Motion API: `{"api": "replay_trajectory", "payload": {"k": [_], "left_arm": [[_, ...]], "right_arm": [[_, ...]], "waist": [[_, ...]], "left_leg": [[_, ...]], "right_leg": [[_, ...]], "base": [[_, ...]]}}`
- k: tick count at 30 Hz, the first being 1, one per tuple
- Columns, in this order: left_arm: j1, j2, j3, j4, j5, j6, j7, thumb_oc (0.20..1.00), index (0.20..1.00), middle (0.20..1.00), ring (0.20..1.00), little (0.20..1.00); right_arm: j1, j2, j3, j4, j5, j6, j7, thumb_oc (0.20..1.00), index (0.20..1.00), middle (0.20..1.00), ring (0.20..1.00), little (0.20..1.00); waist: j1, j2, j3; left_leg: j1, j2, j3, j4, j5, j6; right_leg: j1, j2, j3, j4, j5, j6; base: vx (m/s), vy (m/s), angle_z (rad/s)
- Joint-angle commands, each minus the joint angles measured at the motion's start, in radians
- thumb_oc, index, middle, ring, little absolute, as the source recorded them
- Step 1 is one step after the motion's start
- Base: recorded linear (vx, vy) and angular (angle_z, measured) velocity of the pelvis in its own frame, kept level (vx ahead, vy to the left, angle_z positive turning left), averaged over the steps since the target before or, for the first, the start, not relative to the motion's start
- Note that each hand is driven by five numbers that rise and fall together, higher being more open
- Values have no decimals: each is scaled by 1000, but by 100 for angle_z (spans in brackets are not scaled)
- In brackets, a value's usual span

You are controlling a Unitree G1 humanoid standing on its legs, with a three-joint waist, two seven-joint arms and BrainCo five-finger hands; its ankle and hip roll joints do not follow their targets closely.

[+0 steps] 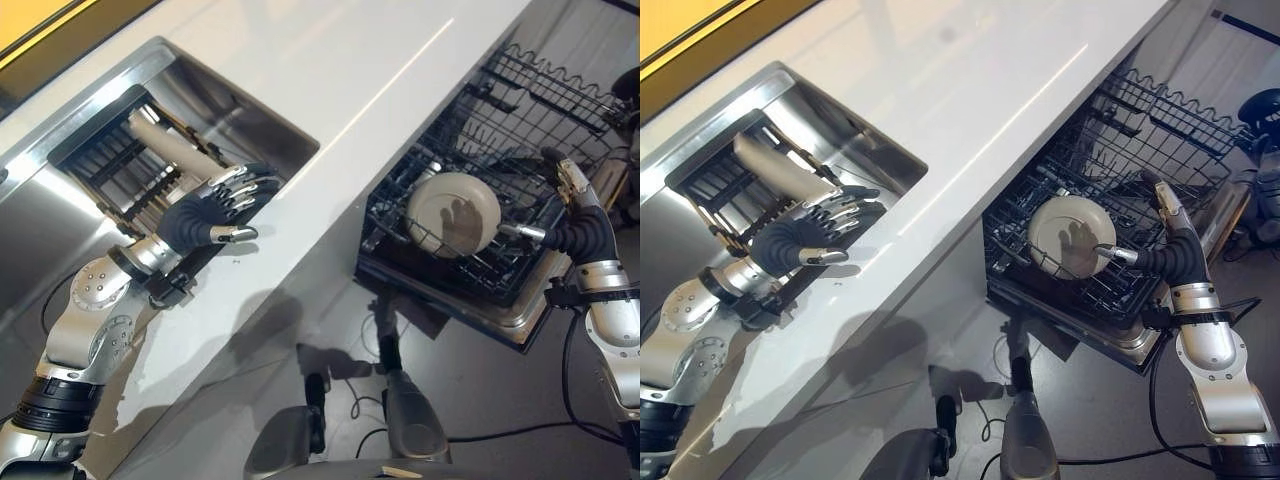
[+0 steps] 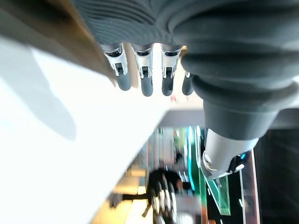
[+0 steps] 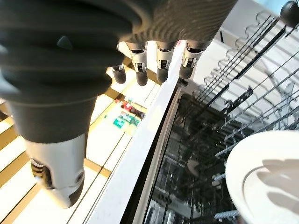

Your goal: Pick up plates and place into dishwasher.

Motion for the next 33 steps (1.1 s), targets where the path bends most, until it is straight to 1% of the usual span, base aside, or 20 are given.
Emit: {"api": "replay_trajectory", "payload": {"k": [1, 6, 8, 12, 14, 15, 16, 17, 18, 19, 20, 21, 22, 23, 25, 26, 28, 29, 33], "left_arm": [[-21, 30, 7, -63, -21, -22, 5, 843, 843, 843, 843, 843], [15, 35, 35, -49, -34, -24, 37, 815, 815, 815, 815, 815], [34, 34, 52, -36, -30, -32, 52, 787, 787, 787, 787, 787], [70, 32, 76, -33, -19, -54, 57, 771, 771, 771, 771, 771], [82, 31, 84, -34, -7, -70, 61, 777, 777, 777, 777, 777], [89, 31, 91, -34, 8, -81, 68, 796, 796, 796, 796, 796], [98, 34, 102, -37, 68, -114, 112, 815, 815, 815, 815, 815], [109, 39, 114, -40, 161, -132, 185, 868, 868, 868, 868, 868], [119, 49, 126, -41, 221, -140, 242, 900, 900, 900, 900, 900], [141, 73, 164, -25, 392, -156, 406, 1000, 1000, 1000, 1000, 1000], [154, 87, 192, -5, 496, -154, 482, 1000, 1000, 1000, 1000, 1000], [164, 98, 209, 7, 537, -144, 530, 1000, 1000, 1000, 1000, 1000], [180, 113, 261, 54, 537, -107, 601, 1000, 1000, 1000, 1000, 1000], [188, 108, 290, 75, 550, -85, 629, 1000, 1000, 1000, 1000, 1000], [210, 105, 339, 116, 679, -74, 715, 1000, 1000, 1000, 1000, 1000], [220, 116, 358, 153, 748, -61, 767, 1000, 1000, 1000, 1000, 1000], [216, 126, 366, 171, 809, -24, 820, 1000, 1000, 1000, 1000, 1000], [211, 139, 364, 188, 829, -5, 846, 1000, 1000, 1000, 1000, 1000], [180, 140, 342, 209, 809, 32, 858, 1000, 1000, 1000, 1000, 1000]], "right_arm": [[3, -36, -29, -73, 7, -29, -22, 1000, 1000, 1000, 1000, 1000], [21, -37, -39, -76, 12, -30, -10, 1000, 1000, 1000, 1000, 1000], [29, -35, -47, -73, 15, -35, -1, 1000, 1000, 1000, 1000, 1000], [42, -36, -57, -69, 21, -42, 4, 1000, 1000, 1000, 1000, 1000], [45, -37, -61, -72, 24, -38, 5, 1000, 1000, 1000, 1000, 1000], [48, -36, -63, -73, 24, -38, 6, 1000, 1000, 1000, 1000, 1000], [52, -38, -65, -75, 29, -36, 4, 1000, 1000, 1000, 1000, 1000], [56, -37, -67, -77, 28, -35, 4, 1000, 1000, 1000, 1000, 1000], [60, -37, -69, -78, 30, -36, 4, 1000, 1000, 1000, 1000, 1000], [72, -46, -82, -83, 43, -32, 5, 1000, 1000, 1000, 1000, 1000], [75, -51, -89, -84, 50, -29, 7, 1000, 1000, 1000, 1000, 1000], [77, -54, -93, -85, 56, -27, 9, 1000, 1000, 1000, 1000, 1000], [78, -68, -106, -82, 73, -19, 12, 1000, 1000, 1000, 1000, 1000], [74, -72, -108, -78, 76, -16, 15, 1000, 1000, 1000, 1000, 1000], [66, -70, -107, -71, 72, -14, 18, 1000, 1000, 1000, 1000, 1000], [60, -73, -104, -72, 71, -9, 14, 1000, 1000, 1000, 1000, 1000], [41, -82, -94, -70, 69, -3, 4, 1000, 1000, 1000, 1000, 1000], [30, -90, -87, -67, 74, -4, -5, 1000, 1000, 1000, 1000, 1000], [3, -92, -71, -69, 75, -3, -17, 1000, 1000, 1000, 1000, 1000]], "waist": [[3, 17, -50], [5, 19, -60], [7, 21, -64], [16, 23, -69], [19, 23, -72], [22, 23, -73], [26, 22, -75], [29, 22, -77], [31, 22, -78], [37, 20, -77], [42, 19, -80], [42, 18, -81], [51, 17, -82], [55, 17, -82], [61, 18, -80], [64, 18, -76], [65, 18, -67], [64, 18, -57], [65, 11, -36]], "left_leg": [[-45, -22, -25, -32, 45, 23], [-34, -20, -23, -33, 40, 21], [-30, -20, -23, -34, 40, 20], [-28, -21, -30, -37, 41, 20], [-29, -22, -33, -39, 43, 20], [-30, -22, -35, -39, 43, 20], [-30, -21, -37, -39, 44, 19], [-29, -21, -39, -41, 45, 19], [-27, -21, -41, -43, 46, 19], [-21, -23, -47, -43, 42, 19], [-25, -23, -49, -45, 48, 18], [-26, -23, -51, -44, 47, 18], [-29, -23, -57, -42, 48, 16], [-31, -22, -61, -42, 48, 15], [-38, -21, -67, -39, 48, 14], [-48, -21, -71, -35, 52, 12], [-65, -22, -73, -29, 54, 9], [-75, -21, -72, -26, 56, 8], [-100, -15, -50, -8, 56, 6]], "right_leg": [[11, 39, 27, 115, -129, 20], [26, 37, 27, 108, -131, 21], [32, 36, 25, 103, -132, 21], [40, 31, 16, 98, -133, 21], [41, 31, 13, 95, -133, 21], [41, 30, 10, 95, -133, 20], [44, 29, 8, 93, -134, 20], [47, 29, 6, 91, -134, 19], [49, 29, 5, 90, -134, 19], [58, 28, 1, 91, -142, 19], [56, 28, 0, 87, -137, 20], [57, 26, -2, 87, -139, 21], [55, 26, -4, 89, -141, 19], [55, 26, -6, 89, -143, 17], [52, 25, -9, 92, -146, 16], [44, 25, -11, 96, -146, 14], [28, 24, -14, 103, -146, 11], [17, 24, -15, 107, -146, 9], [-7, 21, -41, 122, -145, 4]], "base": [[43, -17, -8], [41, -1, -2], [33, 9, -3], [5, 1, -1], [0, 0, 0], [0, 0, 0], [0, 0, 0], [0, 0, 0], [39, 3, 3], [21, 2, 6], [19, 1, 9], [-6, -1, 9], [2, 1, 9], [-1, 4, 12], [-16, 14, 14], [-64, 23, 10], [-101, 23, 6], [-108, 8, 4], [-99, -26, 12]]}}
